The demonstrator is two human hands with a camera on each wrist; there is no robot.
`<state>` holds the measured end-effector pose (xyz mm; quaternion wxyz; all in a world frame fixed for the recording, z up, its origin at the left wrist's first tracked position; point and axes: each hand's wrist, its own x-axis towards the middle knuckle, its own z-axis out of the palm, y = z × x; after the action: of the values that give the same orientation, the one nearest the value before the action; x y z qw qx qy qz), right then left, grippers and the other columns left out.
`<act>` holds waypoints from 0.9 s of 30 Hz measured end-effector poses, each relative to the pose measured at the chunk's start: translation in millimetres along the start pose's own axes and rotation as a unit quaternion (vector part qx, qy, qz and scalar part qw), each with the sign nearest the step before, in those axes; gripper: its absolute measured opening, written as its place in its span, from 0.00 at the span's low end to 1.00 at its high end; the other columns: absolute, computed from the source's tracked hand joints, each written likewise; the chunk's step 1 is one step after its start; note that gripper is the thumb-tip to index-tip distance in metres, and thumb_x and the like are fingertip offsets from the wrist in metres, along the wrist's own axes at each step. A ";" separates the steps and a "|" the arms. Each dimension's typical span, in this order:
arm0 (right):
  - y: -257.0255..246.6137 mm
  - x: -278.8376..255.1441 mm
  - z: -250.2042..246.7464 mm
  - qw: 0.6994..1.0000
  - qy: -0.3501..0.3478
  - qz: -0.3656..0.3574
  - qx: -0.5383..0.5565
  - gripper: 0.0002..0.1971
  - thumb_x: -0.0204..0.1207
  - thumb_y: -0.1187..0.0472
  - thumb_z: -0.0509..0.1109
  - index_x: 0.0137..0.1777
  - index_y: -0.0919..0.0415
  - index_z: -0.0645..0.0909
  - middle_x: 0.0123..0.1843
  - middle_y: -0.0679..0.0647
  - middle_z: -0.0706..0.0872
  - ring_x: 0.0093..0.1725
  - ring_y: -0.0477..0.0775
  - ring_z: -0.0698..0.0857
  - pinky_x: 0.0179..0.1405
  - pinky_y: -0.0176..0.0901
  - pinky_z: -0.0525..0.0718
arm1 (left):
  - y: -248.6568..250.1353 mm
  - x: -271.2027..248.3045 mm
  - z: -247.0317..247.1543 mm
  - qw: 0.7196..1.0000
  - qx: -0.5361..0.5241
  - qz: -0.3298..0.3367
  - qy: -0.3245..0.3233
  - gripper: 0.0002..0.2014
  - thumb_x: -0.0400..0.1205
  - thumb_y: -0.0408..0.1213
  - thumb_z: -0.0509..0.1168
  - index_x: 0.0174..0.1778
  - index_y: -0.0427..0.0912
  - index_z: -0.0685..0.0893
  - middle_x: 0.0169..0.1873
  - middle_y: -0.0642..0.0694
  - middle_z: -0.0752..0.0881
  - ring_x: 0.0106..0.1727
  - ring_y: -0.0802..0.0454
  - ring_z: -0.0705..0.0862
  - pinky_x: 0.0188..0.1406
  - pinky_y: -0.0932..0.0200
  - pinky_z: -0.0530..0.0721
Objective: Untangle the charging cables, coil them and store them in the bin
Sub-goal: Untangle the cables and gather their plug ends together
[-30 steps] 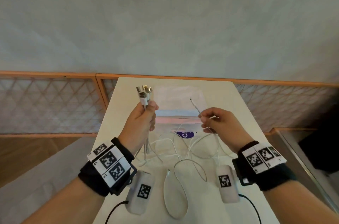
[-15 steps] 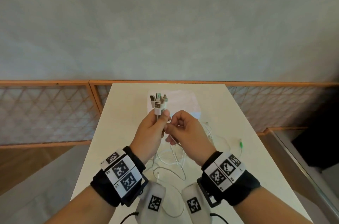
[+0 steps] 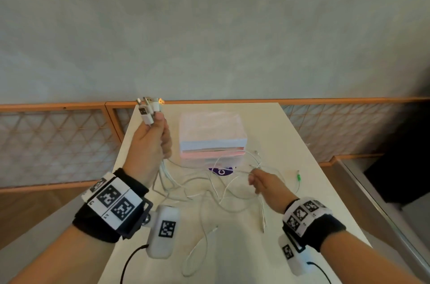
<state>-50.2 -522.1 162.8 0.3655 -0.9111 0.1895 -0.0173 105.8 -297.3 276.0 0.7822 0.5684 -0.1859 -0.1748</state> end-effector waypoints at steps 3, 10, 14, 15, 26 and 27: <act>40.5 5.5 -19.7 0.994 0.051 0.100 0.015 0.15 0.82 0.66 0.53 0.35 0.54 0.74 0.30 0.47 0.78 0.33 0.50 0.76 0.39 0.42 0.74 | 8.4 5.3 -8.2 1.000 0.004 0.016 0.027 0.19 0.87 0.47 0.51 0.29 0.48 0.66 0.16 0.58 0.64 0.16 0.62 0.59 0.14 0.68 0.56; 44.5 18.1 -81.4 0.970 0.209 0.114 -0.048 0.16 0.84 0.58 0.54 0.42 0.60 0.82 0.41 0.54 0.84 0.42 0.56 0.79 0.42 0.44 0.69 | 15.1 6.9 -14.6 0.998 0.022 0.025 0.045 0.19 0.86 0.48 0.52 0.29 0.47 0.67 0.15 0.57 0.65 0.16 0.62 0.59 0.14 0.68 0.57; 25.7 23.6 -108.5 0.952 0.276 0.127 -0.033 0.17 0.84 0.52 0.54 0.44 0.59 0.82 0.42 0.55 0.85 0.40 0.59 0.82 0.35 0.44 0.73 | 12.1 5.0 -13.7 0.998 0.031 0.021 0.042 0.19 0.86 0.48 0.53 0.29 0.47 0.67 0.16 0.58 0.64 0.16 0.61 0.58 0.14 0.68 0.58; 20.5 25.2 -112.6 0.947 0.295 0.123 -0.024 0.17 0.84 0.52 0.54 0.43 0.58 0.81 0.41 0.54 0.85 0.39 0.58 0.82 0.32 0.43 0.72 | 11.2 4.3 -13.2 0.998 0.035 0.020 0.041 0.19 0.86 0.48 0.53 0.29 0.47 0.66 0.16 0.58 0.63 0.16 0.61 0.58 0.14 0.69 0.58; 25.1 33.1 -121.4 0.933 0.317 0.149 0.076 0.23 0.84 0.49 0.51 0.51 0.66 0.82 0.41 0.58 0.83 0.36 0.57 0.82 0.39 0.48 0.78 | 10.3 0.5 -23.5 0.998 0.026 0.025 0.055 0.18 0.86 0.47 0.53 0.29 0.48 0.66 0.17 0.59 0.63 0.16 0.62 0.58 0.14 0.69 0.57; 26.0 32.5 -115.4 0.930 0.323 0.134 0.110 0.21 0.85 0.52 0.51 0.52 0.66 0.81 0.43 0.60 0.84 0.37 0.57 0.83 0.41 0.49 0.80 | 8.4 0.0 -24.1 0.998 0.028 0.023 0.052 0.18 0.87 0.47 0.53 0.29 0.49 0.66 0.17 0.59 0.63 0.16 0.62 0.58 0.13 0.69 0.57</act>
<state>-48.3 -627.0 226.3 0.3818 -0.7765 0.4143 -0.2822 118.1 -275.0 277.1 0.7786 0.5938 -0.1627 -0.1212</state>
